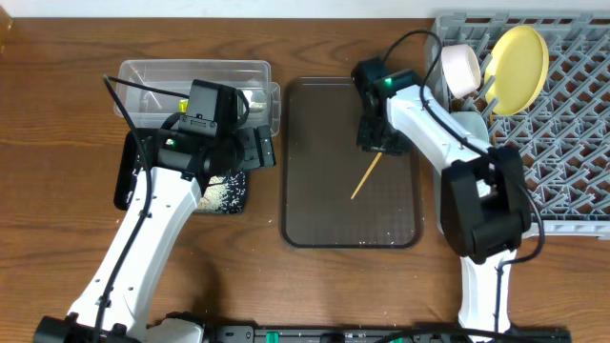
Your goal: Sort waste into correct bins and load items into the dishwasher rack
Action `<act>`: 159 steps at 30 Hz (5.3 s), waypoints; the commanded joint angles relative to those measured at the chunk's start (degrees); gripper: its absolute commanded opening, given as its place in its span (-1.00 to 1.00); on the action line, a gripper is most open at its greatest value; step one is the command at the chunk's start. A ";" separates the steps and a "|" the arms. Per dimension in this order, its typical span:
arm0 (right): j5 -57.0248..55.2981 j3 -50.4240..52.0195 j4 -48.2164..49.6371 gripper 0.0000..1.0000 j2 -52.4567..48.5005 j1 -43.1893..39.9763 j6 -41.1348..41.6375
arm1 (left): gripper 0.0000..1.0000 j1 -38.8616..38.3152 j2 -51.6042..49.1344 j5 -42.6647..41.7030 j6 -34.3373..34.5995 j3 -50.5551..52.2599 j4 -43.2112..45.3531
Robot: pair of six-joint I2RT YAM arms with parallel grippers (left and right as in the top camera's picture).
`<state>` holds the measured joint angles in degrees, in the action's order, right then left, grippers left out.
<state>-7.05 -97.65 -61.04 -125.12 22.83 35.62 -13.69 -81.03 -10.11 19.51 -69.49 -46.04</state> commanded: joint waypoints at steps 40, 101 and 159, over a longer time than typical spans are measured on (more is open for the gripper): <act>-4.57 -5.40 -10.56 -0.97 30.08 -16.06 -46.62 | 0.84 0.17 -0.33 0.33 0.02 -0.04 0.02; 20.17 -3.74 -12.70 0.98 45.83 -26.51 -53.86 | 0.83 0.17 -0.33 0.33 0.04 -0.04 0.02; 10.08 97.37 57.40 0.99 124.85 -18.38 -34.14 | 0.84 0.17 -0.33 0.33 0.04 -0.04 0.02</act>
<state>3.70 -1.19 -4.49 -0.99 3.99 0.49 -13.69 -81.03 -10.11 19.51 -69.47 -46.04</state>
